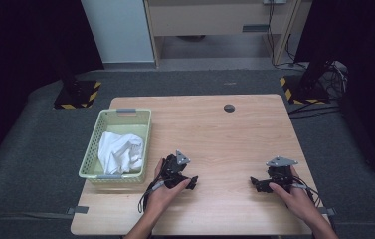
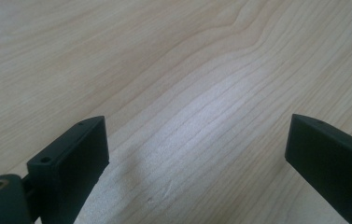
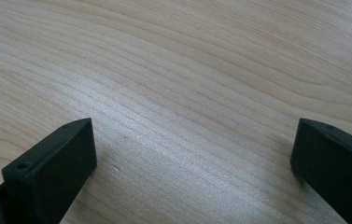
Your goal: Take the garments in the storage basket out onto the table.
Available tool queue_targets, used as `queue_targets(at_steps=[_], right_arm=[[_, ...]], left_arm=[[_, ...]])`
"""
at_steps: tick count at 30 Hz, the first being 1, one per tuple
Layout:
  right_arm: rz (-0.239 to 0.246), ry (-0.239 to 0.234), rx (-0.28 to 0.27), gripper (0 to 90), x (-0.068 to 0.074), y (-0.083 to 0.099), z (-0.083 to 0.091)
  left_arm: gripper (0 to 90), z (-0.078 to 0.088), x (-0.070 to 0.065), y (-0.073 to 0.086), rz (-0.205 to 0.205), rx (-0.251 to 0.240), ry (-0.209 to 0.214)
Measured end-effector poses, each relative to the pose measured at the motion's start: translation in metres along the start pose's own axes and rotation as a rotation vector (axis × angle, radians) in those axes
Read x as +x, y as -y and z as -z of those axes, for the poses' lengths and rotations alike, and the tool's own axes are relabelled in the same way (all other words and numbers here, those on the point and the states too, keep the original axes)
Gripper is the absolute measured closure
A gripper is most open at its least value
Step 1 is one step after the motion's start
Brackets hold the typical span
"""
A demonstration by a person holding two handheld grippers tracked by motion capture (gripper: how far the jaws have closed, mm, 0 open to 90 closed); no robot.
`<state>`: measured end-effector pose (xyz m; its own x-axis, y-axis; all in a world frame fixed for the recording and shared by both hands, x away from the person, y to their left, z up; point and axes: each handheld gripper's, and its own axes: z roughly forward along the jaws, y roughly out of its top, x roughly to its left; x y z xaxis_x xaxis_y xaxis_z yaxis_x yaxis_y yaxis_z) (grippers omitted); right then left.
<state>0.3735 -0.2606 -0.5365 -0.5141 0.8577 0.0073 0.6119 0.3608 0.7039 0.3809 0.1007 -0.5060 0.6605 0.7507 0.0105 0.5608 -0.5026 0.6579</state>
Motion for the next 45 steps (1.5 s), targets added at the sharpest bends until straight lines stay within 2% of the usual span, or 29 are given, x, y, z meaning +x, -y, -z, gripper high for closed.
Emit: queue_targets(at_steps=[7,24,29,37,45], right_arm=[[-0.001,-0.003,0.001,0.4,0.000,0.000,0.000],[0.000,-0.004,0.001,0.4,0.000,0.000,0.000],[0.004,-0.005,0.001,0.4,0.000,0.000,-0.001],[0.004,-0.006,0.000,0.4,0.000,-0.001,-0.001],[0.004,-0.006,0.000,0.4,0.000,-0.001,-0.001]], left_arm=[[7.2,0.006,-0.005,-0.003,-0.031,-0.021,-0.001],[6.4,0.030,-0.015,-0.019,-0.074,-0.056,0.038],[5.9,0.037,-0.017,-0.025,-0.097,-0.047,0.054],[5.3,0.045,-0.016,-0.028,-0.095,-0.037,0.060],[5.4,0.050,-0.015,-0.031,-0.123,-0.019,0.039]])
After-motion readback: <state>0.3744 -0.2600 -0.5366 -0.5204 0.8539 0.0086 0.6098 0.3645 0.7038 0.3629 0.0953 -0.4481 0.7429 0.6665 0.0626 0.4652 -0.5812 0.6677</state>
